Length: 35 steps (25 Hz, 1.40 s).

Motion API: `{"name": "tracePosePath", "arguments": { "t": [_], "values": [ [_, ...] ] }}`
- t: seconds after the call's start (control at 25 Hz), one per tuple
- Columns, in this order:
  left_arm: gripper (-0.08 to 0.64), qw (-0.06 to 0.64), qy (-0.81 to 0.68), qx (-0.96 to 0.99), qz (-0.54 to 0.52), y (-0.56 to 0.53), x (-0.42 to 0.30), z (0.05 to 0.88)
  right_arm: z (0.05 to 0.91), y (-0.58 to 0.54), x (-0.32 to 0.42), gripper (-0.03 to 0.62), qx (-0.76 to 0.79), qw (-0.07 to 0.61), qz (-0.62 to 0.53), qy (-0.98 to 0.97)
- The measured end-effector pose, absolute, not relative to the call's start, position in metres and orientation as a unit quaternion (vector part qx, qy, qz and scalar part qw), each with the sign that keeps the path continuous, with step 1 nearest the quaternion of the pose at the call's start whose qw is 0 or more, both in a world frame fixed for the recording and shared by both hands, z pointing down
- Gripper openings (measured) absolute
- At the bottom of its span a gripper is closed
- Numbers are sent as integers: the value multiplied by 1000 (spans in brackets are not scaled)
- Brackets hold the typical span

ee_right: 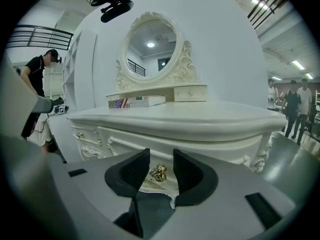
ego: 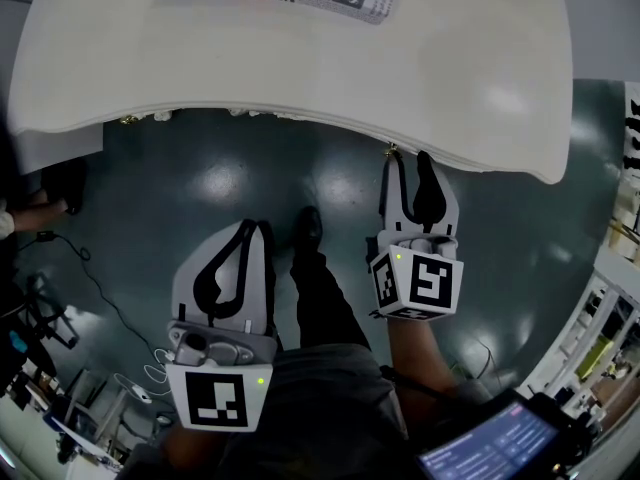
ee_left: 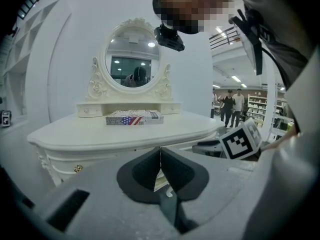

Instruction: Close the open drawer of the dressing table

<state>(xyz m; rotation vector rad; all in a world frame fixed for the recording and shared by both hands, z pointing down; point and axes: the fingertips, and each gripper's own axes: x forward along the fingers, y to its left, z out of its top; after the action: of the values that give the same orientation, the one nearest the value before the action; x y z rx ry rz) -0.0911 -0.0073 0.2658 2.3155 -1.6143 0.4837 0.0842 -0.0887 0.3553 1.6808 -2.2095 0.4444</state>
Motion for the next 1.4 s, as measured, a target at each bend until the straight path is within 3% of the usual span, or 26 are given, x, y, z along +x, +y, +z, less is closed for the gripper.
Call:
{"name": "tracePosePath", "arguments": {
  "t": [1.0, 1.4],
  "values": [
    [17, 127, -565, 799, 162, -5, -99, 254, 348, -93, 77, 137, 590, 153, 149, -779],
    [17, 76, -542, 828, 123, 6, -90, 203, 284, -40, 52, 137, 580, 120, 129, -795]
  ]
}}
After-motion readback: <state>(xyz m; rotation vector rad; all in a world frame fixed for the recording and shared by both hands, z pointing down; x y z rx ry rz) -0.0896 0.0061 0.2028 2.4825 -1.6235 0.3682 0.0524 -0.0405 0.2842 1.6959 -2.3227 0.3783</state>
